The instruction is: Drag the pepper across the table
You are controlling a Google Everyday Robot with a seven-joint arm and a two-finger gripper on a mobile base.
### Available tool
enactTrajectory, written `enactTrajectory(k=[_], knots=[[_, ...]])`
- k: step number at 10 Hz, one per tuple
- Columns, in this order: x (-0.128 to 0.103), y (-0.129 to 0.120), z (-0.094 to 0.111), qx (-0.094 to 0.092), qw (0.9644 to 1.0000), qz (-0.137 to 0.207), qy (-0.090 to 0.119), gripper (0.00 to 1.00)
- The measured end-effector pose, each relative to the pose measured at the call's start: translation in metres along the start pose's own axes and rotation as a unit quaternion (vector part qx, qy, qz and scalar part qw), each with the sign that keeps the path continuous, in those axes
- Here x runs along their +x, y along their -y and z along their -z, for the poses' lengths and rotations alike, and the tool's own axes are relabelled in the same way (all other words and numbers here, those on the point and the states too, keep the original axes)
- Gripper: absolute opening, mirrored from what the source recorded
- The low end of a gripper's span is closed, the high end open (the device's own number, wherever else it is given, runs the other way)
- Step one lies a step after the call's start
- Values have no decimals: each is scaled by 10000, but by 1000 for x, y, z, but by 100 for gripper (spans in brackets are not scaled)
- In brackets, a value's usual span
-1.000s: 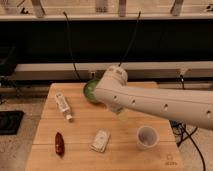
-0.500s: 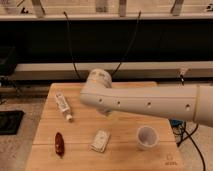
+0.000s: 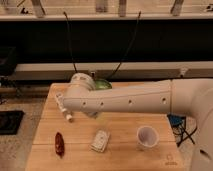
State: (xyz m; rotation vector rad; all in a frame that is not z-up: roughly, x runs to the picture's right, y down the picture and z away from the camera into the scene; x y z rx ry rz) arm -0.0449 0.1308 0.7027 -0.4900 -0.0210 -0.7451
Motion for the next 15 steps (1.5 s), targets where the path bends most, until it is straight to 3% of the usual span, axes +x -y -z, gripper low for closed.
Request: enactTrajectory(k=[6, 12, 15], knots=[[-45, 12, -26, -20, 9970, 772, 95, 80], [-87, 20, -43, -97, 9878, 1539, 236, 80], [-110, 27, -50, -89, 9809, 1920, 302, 80]])
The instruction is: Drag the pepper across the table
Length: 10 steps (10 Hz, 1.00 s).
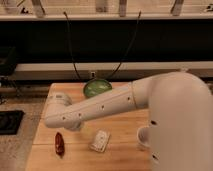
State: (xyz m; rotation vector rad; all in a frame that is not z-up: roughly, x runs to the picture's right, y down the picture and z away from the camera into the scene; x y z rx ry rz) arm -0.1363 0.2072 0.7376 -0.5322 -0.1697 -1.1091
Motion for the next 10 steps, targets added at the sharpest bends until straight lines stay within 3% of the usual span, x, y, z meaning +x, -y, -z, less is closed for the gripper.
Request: enactTrajectory(k=[10], knots=[[-40, 36, -5, 33, 9960, 889, 52, 80]])
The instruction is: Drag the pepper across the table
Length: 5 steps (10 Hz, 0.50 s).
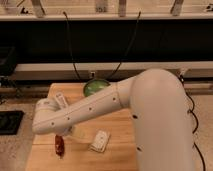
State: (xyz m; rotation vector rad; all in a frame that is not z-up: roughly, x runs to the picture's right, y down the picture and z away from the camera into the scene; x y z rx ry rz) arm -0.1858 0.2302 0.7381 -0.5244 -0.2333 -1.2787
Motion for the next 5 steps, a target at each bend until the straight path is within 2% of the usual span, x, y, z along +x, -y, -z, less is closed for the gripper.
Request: enactTrajectory(k=[5], knots=[[-13, 17, -6, 19, 9993, 379, 14, 80]])
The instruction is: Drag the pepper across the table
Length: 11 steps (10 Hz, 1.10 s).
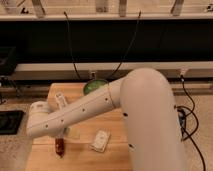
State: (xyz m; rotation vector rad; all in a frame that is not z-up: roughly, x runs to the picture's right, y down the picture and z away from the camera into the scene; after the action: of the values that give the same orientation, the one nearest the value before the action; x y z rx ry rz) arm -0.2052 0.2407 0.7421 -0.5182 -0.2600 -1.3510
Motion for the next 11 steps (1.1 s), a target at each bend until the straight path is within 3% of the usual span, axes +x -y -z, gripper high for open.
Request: enactTrajectory(k=[11], knots=[[-8, 12, -13, 12, 9991, 430, -9, 80]])
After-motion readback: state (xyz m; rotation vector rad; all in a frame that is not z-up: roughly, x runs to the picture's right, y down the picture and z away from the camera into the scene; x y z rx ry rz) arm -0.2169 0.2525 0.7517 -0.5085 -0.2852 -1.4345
